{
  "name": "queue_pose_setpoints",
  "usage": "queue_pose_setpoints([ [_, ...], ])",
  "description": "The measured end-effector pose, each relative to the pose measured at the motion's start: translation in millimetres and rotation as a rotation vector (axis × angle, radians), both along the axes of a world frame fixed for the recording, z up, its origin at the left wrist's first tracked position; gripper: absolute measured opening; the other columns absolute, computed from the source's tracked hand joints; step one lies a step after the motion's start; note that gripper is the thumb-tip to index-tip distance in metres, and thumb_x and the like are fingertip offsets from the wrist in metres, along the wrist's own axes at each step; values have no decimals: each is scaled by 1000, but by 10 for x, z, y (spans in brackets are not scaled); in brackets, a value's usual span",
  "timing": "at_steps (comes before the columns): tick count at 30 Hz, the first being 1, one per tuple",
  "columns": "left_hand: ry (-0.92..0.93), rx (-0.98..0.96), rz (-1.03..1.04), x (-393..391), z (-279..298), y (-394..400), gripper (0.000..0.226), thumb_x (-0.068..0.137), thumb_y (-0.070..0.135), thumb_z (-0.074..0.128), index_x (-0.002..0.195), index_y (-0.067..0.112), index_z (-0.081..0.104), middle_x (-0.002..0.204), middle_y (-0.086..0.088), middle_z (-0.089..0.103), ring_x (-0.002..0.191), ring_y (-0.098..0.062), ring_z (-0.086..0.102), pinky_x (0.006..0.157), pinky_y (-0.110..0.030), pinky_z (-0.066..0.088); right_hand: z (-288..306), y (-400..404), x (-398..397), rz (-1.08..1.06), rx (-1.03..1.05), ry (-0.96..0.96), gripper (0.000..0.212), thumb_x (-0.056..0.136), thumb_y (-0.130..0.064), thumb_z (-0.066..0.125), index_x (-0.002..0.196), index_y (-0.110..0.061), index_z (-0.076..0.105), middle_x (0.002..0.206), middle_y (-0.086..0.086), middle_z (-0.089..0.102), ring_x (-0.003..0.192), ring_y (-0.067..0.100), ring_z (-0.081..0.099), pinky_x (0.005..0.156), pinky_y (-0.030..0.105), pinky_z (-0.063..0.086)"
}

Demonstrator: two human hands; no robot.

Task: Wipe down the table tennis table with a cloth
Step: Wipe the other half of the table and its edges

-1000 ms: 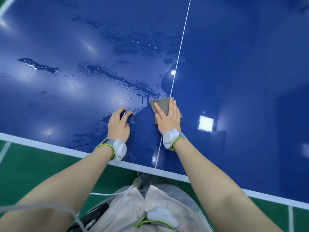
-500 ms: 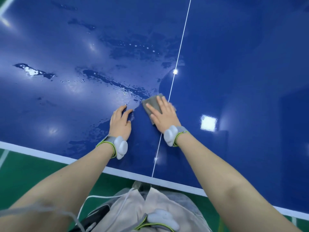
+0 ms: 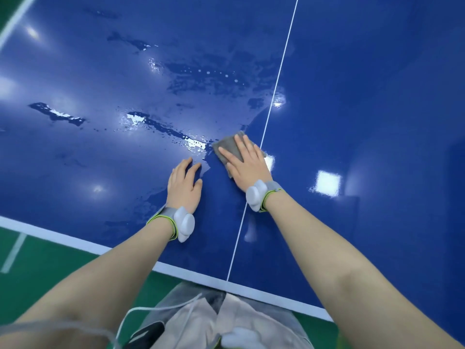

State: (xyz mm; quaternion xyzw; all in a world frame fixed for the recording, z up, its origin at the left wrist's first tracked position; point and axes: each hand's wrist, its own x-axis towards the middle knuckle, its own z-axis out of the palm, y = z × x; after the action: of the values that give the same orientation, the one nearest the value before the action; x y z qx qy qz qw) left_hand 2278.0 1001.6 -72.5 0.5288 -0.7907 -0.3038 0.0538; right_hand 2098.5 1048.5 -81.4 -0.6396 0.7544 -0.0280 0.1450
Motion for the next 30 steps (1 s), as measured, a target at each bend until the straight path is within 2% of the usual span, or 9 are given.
queue_pose_setpoints([
  [2, -5, -1, -3, 14, 2, 8, 44, 95, 11, 43, 138, 11, 39, 152, -5, 23, 140, -23, 16, 115, -35, 7, -7, -76, -126, -163, 54, 3, 47, 103, -37, 20, 149, -38, 16, 160, 7, -3, 147, 25, -7, 116, 36, -4],
  [6, -2, -34, -4, 24, -22, 4, 43, 95, 11, 45, 138, 11, 40, 150, -6, 26, 140, -24, 18, 115, -37, 9, -11, -240, -59, -361, 84, 10, 53, 103, -34, 24, 152, -29, 4, 159, 8, -9, 146, 24, -12, 117, 37, -5],
  [8, 2, -46, 7, 0, -43, 6, 43, 94, 11, 45, 137, 11, 40, 150, -6, 27, 140, -24, 18, 115, -37, 8, 1, -300, 64, -409, 69, -22, 56, 102, -34, 27, 152, -23, 5, 159, 8, -8, 146, 25, -12, 117, 39, -5],
  [14, 33, -68, 26, -73, -93, -45, 43, 94, 11, 46, 136, 12, 42, 149, -7, 28, 139, -24, 19, 115, -35, 8, -20, -235, 95, -101, -11, -96, 42, 102, -34, 34, 142, -21, 36, 160, 6, 0, 147, 22, -6, 116, 35, -5],
  [17, 44, -73, 1, -65, -102, -127, 42, 93, 10, 47, 135, 12, 45, 147, -7, 30, 137, -25, 22, 111, -30, 9, -14, -191, -129, -149, -77, -165, 39, 102, -32, 37, 140, -24, 43, 160, 8, 3, 147, 23, -2, 115, 31, -5],
  [20, 60, -89, -44, -49, -103, -247, 40, 93, 11, 47, 133, 11, 48, 145, -9, 33, 134, -27, 26, 109, -26, 10, 0, -270, -259, -389, -39, -180, 41, 103, -29, 31, 145, -28, 35, 159, 11, -5, 147, 24, -8, 115, 34, -7],
  [24, 53, -82, -100, -93, -99, -398, 39, 92, 11, 46, 132, 11, 49, 145, -9, 34, 134, -27, 27, 109, -26, 12, 18, -495, -155, -511, 62, -110, 47, 104, -32, 22, 151, -32, 15, 157, 15, -15, 145, 27, -15, 116, 38, -8],
  [26, 48, -81, -141, -75, -106, -475, 40, 91, 13, 45, 130, 11, 51, 144, -10, 35, 133, -29, 29, 109, -30, 14, 37, -614, 40, -455, 84, -108, 49, 104, -34, 21, 152, -32, 9, 156, 17, -17, 145, 29, -17, 116, 41, -9],
  [30, 53, -87, -239, -36, -101, -652, 45, 85, 20, 38, 126, 12, 56, 138, -14, 42, 127, -31, 36, 107, -31, 19, 42, -707, 252, -201, 93, -77, 49, 105, -33, 21, 152, -31, 8, 157, 13, -16, 145, 27, -17, 115, 40, -10],
])
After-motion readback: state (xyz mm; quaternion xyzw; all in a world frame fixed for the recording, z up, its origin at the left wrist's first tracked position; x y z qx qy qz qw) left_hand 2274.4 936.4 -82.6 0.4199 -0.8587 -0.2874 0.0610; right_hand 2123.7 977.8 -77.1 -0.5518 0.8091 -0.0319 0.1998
